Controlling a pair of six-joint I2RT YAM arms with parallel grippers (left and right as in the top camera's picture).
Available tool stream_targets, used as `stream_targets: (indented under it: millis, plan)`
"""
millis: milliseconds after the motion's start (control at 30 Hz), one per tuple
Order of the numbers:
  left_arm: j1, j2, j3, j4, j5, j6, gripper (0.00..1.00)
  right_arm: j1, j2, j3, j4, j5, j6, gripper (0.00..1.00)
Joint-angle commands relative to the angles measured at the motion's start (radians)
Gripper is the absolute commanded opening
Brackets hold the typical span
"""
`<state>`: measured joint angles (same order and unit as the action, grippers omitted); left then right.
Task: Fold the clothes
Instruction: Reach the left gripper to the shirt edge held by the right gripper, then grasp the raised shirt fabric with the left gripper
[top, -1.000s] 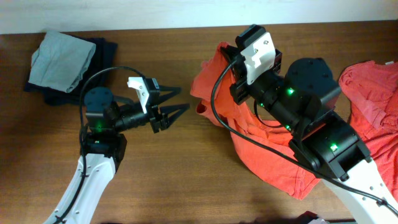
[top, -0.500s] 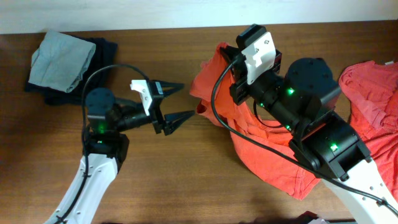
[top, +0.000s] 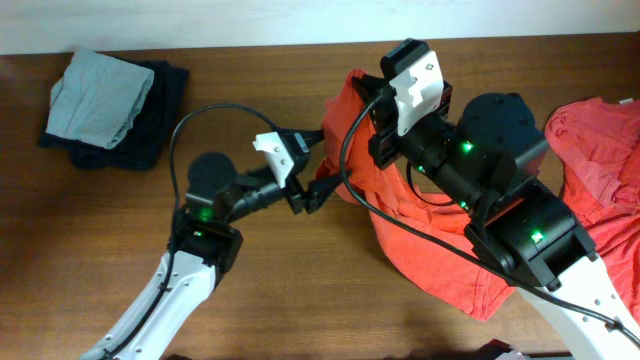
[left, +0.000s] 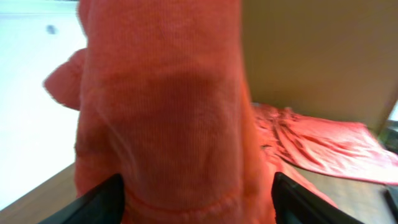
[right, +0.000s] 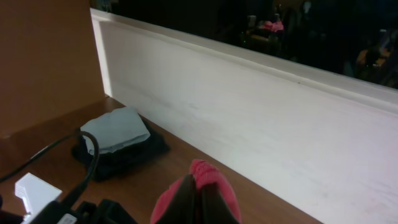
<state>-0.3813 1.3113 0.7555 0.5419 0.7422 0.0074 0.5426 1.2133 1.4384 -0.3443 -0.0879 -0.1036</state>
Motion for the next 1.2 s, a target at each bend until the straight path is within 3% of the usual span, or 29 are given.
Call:
stream_targets:
  millis: [0, 233, 467, 1167]
  plan:
    - [-0.041, 0.0, 0.013, 0.004, -0.188, 0.017, 0.71, 0.0, 0.006, 0.021, 0.012, -0.014, 0.012, 0.04]
    - [-0.074, -0.001, 0.013, 0.011, -0.298, 0.016, 0.5, 0.0, 0.018, 0.021, 0.012, -0.014, 0.012, 0.04]
    - [-0.074, -0.029, 0.013, 0.022, -0.298, 0.016, 0.39, 0.0, 0.018, 0.021, 0.012, -0.013, 0.011, 0.04]
    - [-0.074, -0.221, 0.013, -0.148, -0.299, 0.017, 0.36, 0.0, 0.018, 0.021, 0.012, -0.013, 0.011, 0.04]
